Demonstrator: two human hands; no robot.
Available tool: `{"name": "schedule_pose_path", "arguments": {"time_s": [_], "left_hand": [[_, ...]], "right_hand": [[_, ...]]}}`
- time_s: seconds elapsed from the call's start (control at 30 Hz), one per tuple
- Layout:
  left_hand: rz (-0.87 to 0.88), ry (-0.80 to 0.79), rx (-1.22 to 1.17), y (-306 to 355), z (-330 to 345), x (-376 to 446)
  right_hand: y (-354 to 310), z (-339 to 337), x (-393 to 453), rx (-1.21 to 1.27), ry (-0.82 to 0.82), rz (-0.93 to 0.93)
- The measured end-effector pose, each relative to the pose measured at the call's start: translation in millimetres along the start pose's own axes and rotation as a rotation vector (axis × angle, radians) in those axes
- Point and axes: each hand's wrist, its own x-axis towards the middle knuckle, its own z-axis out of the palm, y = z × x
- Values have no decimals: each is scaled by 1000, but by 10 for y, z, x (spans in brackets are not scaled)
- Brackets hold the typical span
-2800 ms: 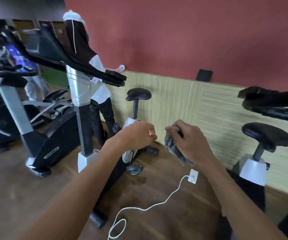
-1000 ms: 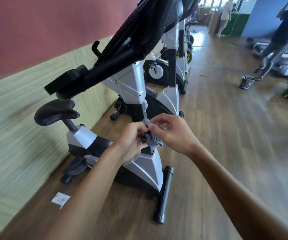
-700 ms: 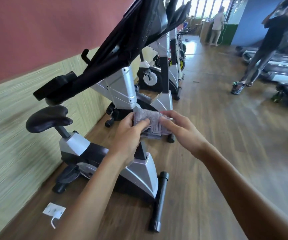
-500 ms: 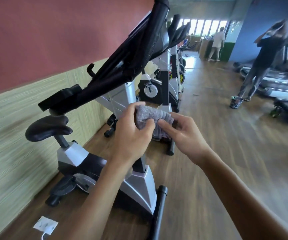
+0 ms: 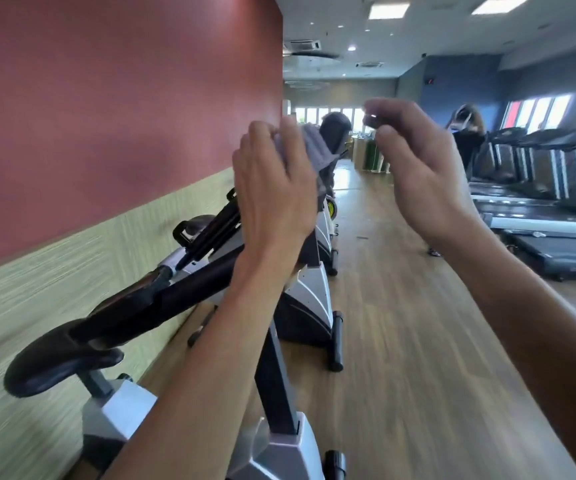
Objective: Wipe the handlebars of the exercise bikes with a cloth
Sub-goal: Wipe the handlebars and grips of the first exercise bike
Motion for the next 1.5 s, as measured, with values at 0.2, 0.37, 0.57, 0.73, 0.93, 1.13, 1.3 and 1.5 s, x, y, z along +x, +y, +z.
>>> {"name": "schedule_pose_path", "arguments": {"time_s": [0.2, 0.37, 0.57, 0.73, 0.93, 1.13, 1.3, 1.5], "left_hand": [[134, -85, 345, -71, 232, -8], [180, -135, 326, -200, 53, -164], [151, -126, 233, 86, 323, 266], [151, -149, 398, -220, 10, -132], [119, -124, 223, 93, 309, 297], [244, -402, 178, -440, -243, 89], [129, -186, 176, -526, -384, 192], [164, -149, 407, -413, -101, -196]], "right_hand": [[36, 152, 248, 100, -190, 101], [-1, 146, 253, -10, -166, 110], [-143, 171, 214, -106, -134, 99], [-219, 172, 218, -330, -102, 116], [-163, 223, 179, -331, -57, 57], [-160, 201, 190, -410, -91, 23], [-272, 214, 384, -589, -184, -67], [-121, 401, 450, -718, -264, -254]]}}
